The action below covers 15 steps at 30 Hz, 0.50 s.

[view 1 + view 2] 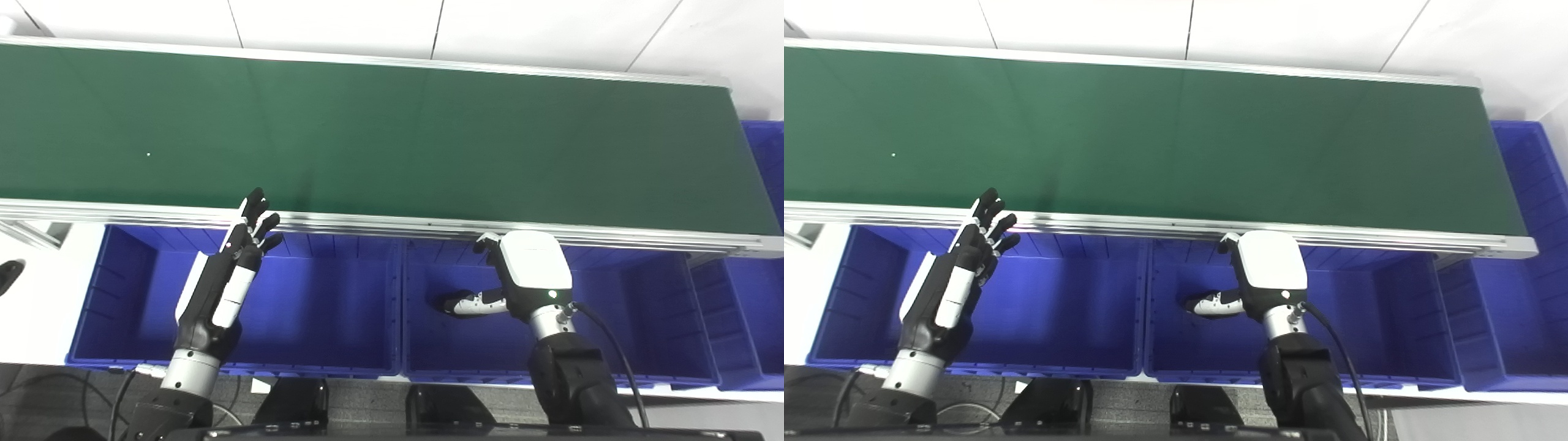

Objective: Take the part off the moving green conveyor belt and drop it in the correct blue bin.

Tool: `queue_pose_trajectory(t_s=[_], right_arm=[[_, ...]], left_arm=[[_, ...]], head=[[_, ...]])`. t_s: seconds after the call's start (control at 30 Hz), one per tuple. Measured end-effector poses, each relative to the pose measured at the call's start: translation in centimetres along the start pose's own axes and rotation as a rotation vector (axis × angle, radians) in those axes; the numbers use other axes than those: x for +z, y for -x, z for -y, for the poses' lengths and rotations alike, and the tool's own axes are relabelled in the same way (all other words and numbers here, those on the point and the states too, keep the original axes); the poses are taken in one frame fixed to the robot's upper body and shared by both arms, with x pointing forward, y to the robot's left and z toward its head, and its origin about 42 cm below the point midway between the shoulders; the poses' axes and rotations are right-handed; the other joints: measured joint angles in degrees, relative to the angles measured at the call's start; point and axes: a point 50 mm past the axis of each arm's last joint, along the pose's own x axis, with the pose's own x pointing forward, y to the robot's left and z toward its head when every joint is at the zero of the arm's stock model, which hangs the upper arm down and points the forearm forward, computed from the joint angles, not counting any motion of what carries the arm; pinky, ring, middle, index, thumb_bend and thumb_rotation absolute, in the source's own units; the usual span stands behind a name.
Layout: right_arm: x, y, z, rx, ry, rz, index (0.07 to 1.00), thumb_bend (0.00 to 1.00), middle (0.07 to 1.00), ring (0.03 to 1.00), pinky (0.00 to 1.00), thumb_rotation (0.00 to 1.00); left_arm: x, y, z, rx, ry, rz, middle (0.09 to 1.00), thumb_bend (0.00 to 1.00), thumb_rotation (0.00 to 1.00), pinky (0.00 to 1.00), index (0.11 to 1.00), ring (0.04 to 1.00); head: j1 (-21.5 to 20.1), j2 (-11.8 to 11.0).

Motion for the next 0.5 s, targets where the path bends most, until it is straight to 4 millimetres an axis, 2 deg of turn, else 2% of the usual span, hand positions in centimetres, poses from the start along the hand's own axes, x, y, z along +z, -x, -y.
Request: queue_pose_trajectory(t_s=[0.27, 0.33, 0.37, 0.5], right_arm=[[-0.2, 0.5, 0.3, 0.026, -0.020, 0.002, 0.695, 1.00, 0.622, 0.496, 0.40, 0.64], [0.0, 1.1, 1.3, 0.027, -0.065, 0.017, 0.698, 1.00, 0.632, 0.515, 0.39, 0.65], [0.1, 1.5, 1.9, 0.031, -0.105, 0.025, 0.702, 1.00, 0.626, 0.508, 0.37, 0.67], [1.4, 5.0, 5.8, -0.014, -0.337, 0.096, 0.771, 0.94, 0.653, 0.501, 0.37, 0.78]], left_arm=[[0.0, 0.0, 0.4, -0.012, 0.002, -0.003, 1.000, 0.75, 0.92, 0.91, 1.000, 0.956], [-0.1, -0.1, 0.7, -0.016, -0.006, -0.004, 1.000, 0.75, 0.92, 0.92, 1.000, 0.967], [-0.1, -0.1, 0.9, -0.020, -0.007, -0.003, 1.000, 0.75, 0.93, 0.93, 1.000, 0.978], [-0.2, 0.1, 1.4, -0.023, -0.030, 0.000, 1.000, 0.73, 0.94, 0.97, 1.000, 0.999]], head=[[1.76, -0.53], [2.99, -0.79], [5.42, -1.49], [8.77, -2.63]])
